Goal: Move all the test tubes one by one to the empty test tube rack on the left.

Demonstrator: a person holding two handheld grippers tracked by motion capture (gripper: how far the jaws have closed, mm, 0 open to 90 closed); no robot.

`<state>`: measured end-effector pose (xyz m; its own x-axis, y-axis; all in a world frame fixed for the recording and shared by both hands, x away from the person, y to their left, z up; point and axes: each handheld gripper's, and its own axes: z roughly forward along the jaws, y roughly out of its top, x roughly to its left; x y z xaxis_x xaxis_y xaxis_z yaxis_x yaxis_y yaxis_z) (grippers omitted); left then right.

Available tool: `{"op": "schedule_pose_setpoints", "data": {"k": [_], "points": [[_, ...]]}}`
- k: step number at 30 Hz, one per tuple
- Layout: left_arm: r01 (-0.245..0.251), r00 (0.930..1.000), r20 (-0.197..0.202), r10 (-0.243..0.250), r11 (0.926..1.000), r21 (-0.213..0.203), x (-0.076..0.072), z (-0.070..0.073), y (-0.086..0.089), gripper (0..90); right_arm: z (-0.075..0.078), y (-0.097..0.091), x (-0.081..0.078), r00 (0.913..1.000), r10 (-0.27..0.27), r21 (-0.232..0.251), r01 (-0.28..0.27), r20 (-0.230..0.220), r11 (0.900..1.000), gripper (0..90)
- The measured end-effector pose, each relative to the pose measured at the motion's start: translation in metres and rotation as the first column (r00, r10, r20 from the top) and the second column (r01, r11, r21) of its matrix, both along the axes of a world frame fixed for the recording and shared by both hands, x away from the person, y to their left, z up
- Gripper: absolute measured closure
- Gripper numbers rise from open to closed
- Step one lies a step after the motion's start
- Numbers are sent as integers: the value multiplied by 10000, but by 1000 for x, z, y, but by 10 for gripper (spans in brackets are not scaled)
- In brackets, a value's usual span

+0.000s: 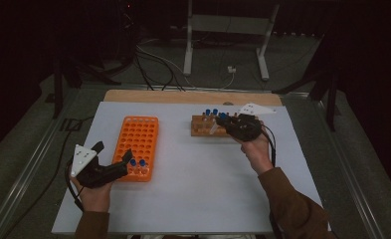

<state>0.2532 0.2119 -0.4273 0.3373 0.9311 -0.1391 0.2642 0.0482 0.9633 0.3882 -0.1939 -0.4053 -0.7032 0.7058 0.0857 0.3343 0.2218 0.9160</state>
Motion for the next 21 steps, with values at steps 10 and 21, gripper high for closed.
{"op": "schedule_pose_setpoints", "data": {"k": [10, 21], "points": [[971, 9947, 270, -992, 9928, 702, 7, 18, -49, 21, 6, 12, -9, 9982, 604, 45, -604, -39, 9982, 768], [1508, 9886, -170, -1499, 9793, 1349, 15, 23, -96, 71, 12, 18, -17, 9948, 999, 103, -997, -188, 9950, 767]]}}
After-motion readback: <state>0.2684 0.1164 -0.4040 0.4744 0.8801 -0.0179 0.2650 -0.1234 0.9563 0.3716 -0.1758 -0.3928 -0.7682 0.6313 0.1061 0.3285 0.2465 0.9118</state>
